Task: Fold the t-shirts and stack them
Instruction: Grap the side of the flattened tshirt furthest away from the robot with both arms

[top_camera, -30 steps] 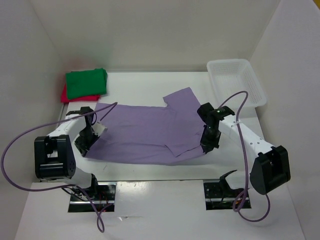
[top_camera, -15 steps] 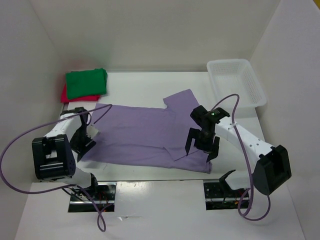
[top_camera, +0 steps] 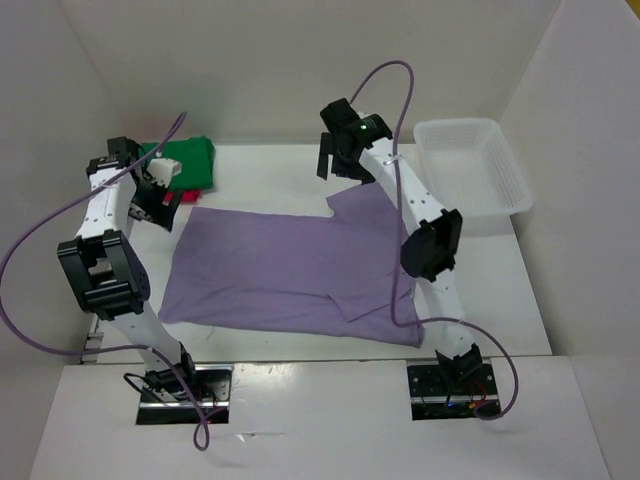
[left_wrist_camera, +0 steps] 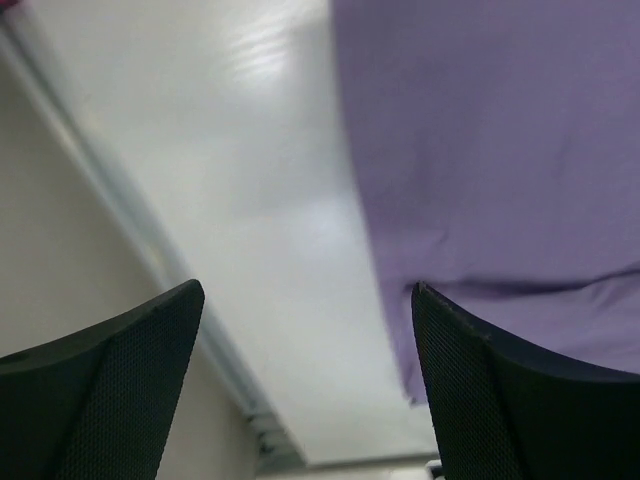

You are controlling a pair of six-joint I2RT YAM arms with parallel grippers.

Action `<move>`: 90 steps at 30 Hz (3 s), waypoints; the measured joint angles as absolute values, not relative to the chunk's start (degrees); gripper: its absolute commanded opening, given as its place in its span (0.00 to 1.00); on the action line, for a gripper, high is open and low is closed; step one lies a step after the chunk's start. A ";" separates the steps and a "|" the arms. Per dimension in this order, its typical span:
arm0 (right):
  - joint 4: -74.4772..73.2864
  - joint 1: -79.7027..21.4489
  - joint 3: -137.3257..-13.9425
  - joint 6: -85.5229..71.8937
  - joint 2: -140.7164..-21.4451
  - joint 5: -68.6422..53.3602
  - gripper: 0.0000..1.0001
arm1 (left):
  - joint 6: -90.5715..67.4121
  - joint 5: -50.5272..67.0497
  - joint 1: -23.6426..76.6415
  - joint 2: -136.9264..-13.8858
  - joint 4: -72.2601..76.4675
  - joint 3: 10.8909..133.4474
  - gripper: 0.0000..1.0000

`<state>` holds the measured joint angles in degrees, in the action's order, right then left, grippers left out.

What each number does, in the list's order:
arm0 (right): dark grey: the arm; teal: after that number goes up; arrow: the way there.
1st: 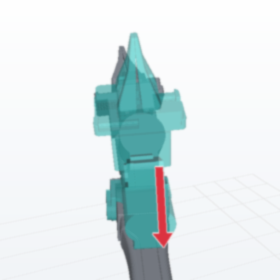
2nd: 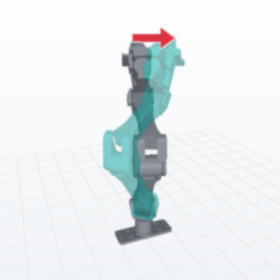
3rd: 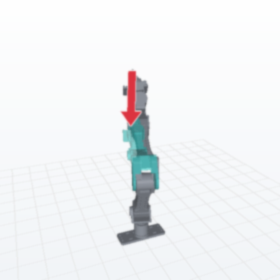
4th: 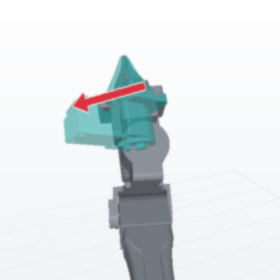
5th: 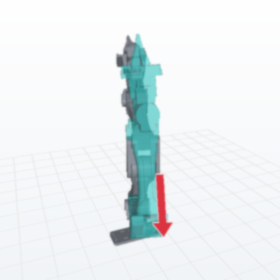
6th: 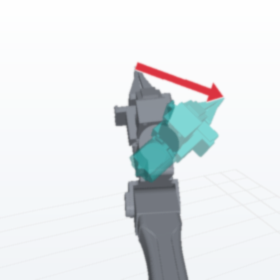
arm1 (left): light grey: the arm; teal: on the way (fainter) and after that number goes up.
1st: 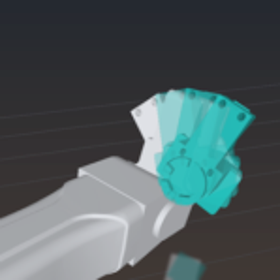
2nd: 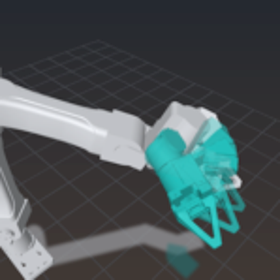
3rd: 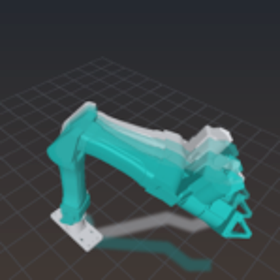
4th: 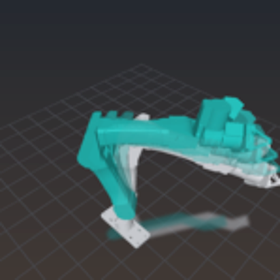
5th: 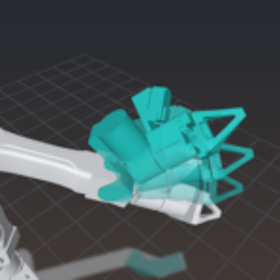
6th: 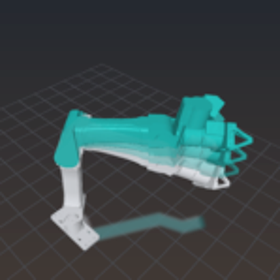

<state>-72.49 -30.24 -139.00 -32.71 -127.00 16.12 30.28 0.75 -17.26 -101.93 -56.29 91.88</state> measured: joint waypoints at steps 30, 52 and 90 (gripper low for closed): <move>-69.95 -17.39 -176.31 -27.49 -168.27 18.26 0.73 | 11.57 17.17 -15.59 -120.62 -30.37 90.00 0.86; -65.36 -13.37 -178.19 -24.21 -170.10 17.56 0.68 | 11.49 10.04 -12.51 -119.35 -27.51 89.71 0.93; -68.29 -18.02 -166.34 -23.73 -158.60 12.23 0.00 | 7.35 16.32 -12.49 -124.86 -23.81 93.23 0.00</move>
